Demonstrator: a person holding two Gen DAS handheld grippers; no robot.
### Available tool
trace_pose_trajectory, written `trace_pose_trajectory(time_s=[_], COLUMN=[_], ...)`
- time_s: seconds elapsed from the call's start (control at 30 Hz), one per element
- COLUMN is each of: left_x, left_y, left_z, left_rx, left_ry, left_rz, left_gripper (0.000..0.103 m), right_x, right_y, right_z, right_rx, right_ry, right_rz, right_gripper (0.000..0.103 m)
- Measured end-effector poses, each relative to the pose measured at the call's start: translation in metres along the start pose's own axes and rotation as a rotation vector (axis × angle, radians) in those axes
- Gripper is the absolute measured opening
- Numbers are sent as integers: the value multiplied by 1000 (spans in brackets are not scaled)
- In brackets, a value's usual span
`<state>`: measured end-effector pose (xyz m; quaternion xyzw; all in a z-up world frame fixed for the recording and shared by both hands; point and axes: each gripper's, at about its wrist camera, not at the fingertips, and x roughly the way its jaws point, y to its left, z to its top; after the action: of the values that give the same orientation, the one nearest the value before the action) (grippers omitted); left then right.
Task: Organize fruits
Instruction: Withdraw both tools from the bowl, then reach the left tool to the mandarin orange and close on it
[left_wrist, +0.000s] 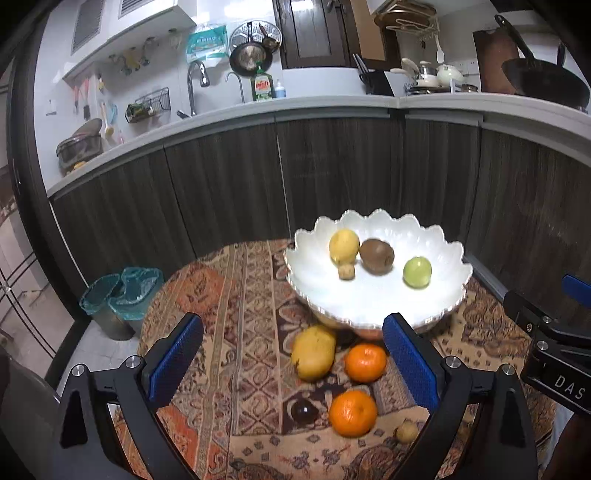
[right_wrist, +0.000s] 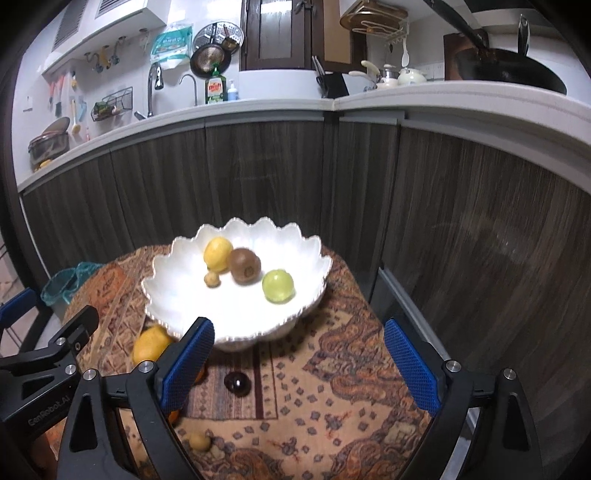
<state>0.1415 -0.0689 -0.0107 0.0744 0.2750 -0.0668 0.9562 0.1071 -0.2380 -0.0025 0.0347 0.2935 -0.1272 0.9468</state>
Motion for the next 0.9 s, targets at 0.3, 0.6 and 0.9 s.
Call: trace_pose_trajectory(time_s=[0.3, 0.6, 0.9], left_x=[8, 27, 51], left_y=[-3, -23, -38], left_z=[-31, -52, -67], left_rx=[10, 57, 80], left_ry=[58, 118, 181], left_rz=[-37, -54, -71], left_gripper=[99, 92, 84], right_x=[7, 19, 39], right_y=[3, -7, -16], right_z=[-33, -51, -69], right_rx=[-6, 1, 21], right_ry=[51, 94, 157], right_rz=[20, -4, 7], right_gripper=[94, 94, 94])
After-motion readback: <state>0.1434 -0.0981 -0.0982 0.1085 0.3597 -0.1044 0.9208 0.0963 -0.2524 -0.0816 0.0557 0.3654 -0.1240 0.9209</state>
